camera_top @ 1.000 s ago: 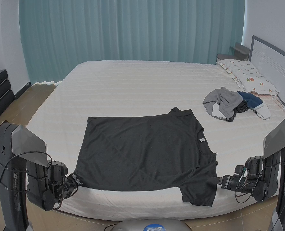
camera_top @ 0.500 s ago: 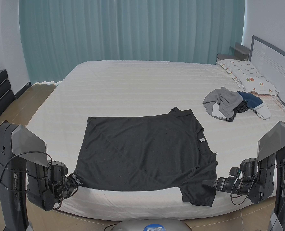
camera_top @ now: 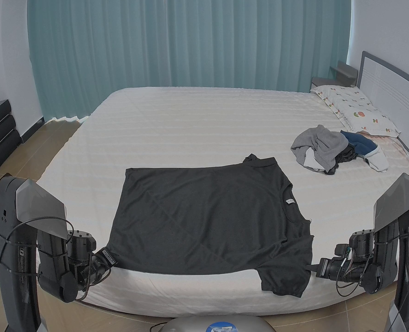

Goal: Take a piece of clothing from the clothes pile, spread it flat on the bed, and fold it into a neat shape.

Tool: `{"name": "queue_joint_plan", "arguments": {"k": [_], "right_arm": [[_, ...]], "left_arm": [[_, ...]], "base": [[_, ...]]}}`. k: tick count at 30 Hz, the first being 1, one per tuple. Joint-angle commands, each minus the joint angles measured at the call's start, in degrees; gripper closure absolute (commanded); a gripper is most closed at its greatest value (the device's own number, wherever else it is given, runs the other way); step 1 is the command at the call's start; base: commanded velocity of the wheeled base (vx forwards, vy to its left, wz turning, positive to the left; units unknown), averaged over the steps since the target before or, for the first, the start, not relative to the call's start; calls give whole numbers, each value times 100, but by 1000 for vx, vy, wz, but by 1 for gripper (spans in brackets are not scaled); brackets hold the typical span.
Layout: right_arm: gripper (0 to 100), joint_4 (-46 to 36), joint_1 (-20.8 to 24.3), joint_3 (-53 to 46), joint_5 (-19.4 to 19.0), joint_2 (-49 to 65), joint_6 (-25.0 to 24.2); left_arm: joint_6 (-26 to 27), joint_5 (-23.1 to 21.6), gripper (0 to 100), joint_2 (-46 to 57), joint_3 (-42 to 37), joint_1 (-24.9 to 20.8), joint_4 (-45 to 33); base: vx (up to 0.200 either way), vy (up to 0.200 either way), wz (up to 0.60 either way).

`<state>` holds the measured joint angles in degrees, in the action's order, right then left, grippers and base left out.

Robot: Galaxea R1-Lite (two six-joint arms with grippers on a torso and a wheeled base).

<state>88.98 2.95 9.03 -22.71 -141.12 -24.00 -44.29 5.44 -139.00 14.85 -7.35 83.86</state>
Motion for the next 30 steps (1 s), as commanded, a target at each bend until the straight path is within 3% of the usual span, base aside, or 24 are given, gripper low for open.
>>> {"name": "queue_joint_plan", "arguments": {"k": [1,19,30], "right_arm": [[100,67,-84,-218,-84,199,-8],[100,-12,-339,-903,-374,559,309],[100,-1524,-664,-903,-374,1420,1073]], "left_arm": [[8,10,100,-13,-26,6,-1],[781,45,100,-31,-703,269,544],[1388,36,100,-22,-1265,234,553]], "base": [[0,0,0],[0,0,0],[0,0,0]]}}
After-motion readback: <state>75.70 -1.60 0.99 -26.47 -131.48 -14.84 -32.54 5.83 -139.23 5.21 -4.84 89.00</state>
